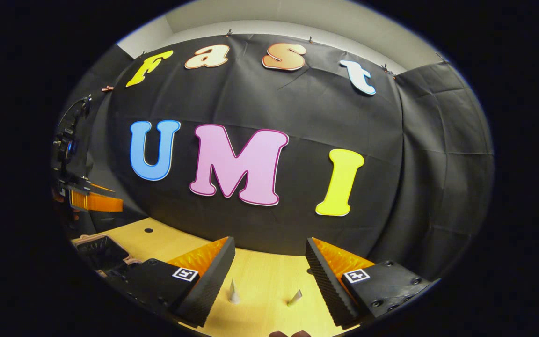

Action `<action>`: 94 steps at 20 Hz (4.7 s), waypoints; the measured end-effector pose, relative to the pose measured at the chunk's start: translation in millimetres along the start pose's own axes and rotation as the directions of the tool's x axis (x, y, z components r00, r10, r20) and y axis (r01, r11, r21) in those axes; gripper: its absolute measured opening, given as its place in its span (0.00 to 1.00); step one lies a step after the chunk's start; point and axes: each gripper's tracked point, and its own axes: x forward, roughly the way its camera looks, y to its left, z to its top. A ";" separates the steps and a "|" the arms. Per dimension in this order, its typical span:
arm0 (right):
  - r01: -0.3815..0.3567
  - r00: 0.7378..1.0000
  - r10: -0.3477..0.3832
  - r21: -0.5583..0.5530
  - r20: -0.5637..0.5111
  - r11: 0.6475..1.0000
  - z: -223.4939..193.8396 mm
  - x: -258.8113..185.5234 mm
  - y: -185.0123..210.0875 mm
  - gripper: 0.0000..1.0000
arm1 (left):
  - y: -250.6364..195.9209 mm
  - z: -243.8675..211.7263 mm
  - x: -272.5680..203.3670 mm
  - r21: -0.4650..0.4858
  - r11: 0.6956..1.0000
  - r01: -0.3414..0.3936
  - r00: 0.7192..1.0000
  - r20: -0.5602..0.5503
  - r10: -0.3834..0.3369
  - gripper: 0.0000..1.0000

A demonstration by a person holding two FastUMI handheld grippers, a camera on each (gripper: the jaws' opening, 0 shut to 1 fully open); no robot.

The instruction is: First open the suitcase, pack the skin care products into it, and then close the suitcase.

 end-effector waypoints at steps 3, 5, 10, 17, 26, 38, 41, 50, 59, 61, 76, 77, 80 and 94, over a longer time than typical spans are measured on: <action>-0.022 1.000 0.022 0.003 -0.001 1.000 -12.3 -3.8 -12.8 0.96 | -81.1 -54.5 37.3 -0.031 0.994 0.106 0.987 -0.114 -0.109 0.96; -0.044 0.999 0.045 0.023 -0.024 0.999 -26.5 -6.3 -20.8 0.96 | -110.4 -104.0 63.6 -0.069 0.990 0.119 0.961 -0.244 -0.133 0.96; -0.098 0.989 0.099 0.020 -0.113 0.995 -76.9 -17.1 -48.3 0.96 | -146.3 -210.5 132.9 -0.136 0.988 0.072 0.893 -0.433 -0.124 0.97; -0.137 0.957 0.148 0.063 -0.250 0.989 -167.1 -2.4 -75.2 0.96 | -141.2 -290.8 228.3 -0.044 0.996 -0.074 0.839 -0.543 0.039 0.97; -0.152 0.889 0.187 0.118 -0.417 0.981 -299.9 71.1 -79.1 0.97 | -143.3 -305.6 236.4 -0.027 0.996 -0.086 0.792 -0.609 0.052 0.48; -0.077 0.804 0.182 0.204 -0.566 0.976 -395.8 126.1 -70.0 0.33 | -68.8 -233.1 85.9 -0.001 0.977 -0.215 0.766 -0.620 0.168 0.47; -0.119 0.811 0.228 0.229 -0.538 0.966 -368.9 114.6 -57.6 0.31 | -14.0 -234.4 41.2 0.047 0.953 -0.300 0.707 -0.659 0.255 0.47; -0.371 0.769 0.456 0.267 -0.449 0.889 -250.4 7.3 71.8 0.31 | 48.4 -325.9 -71.9 -0.015 0.913 -0.409 0.402 -0.900 0.165 0.46; -0.413 0.612 0.618 0.467 -0.494 0.782 -220.6 -79.6 234.6 0.31 | 50.1 -341.4 -93.4 -0.132 0.922 -0.364 0.457 -0.888 0.053 0.64; -0.394 0.558 0.631 0.497 -0.539 0.773 -226.2 -89.0 264.4 0.31 | 59.2 -317.6 -95.5 -0.144 0.929 -0.341 0.534 -0.843 0.066 0.79; -0.113 0.274 0.529 0.520 -0.803 0.847 -308.8 -102.7 351.2 0.46 | 327.0 -272.5 -241.4 -0.062 0.768 -0.637 0.563 -0.718 0.409 0.81; -0.134 0.287 0.551 0.537 -0.783 0.833 -300.2 -104.6 354.8 0.56 | 337.6 -272.1 -243.3 -0.080 0.753 -0.653 0.567 -0.710 0.416 0.81; -0.246 0.387 0.614 0.565 -0.688 0.788 -253.7 -101.1 349.0 0.75 | 383.7 -271.9 -248.6 -0.143 0.692 -0.708 0.578 -0.680 0.451 0.81; -0.116 0.783 0.399 0.517 -0.478 0.848 -138.3 -53.3 174.1 0.96 | 428.1 -363.0 -207.0 -0.276 0.559 -0.782 0.503 -0.809 0.304 0.20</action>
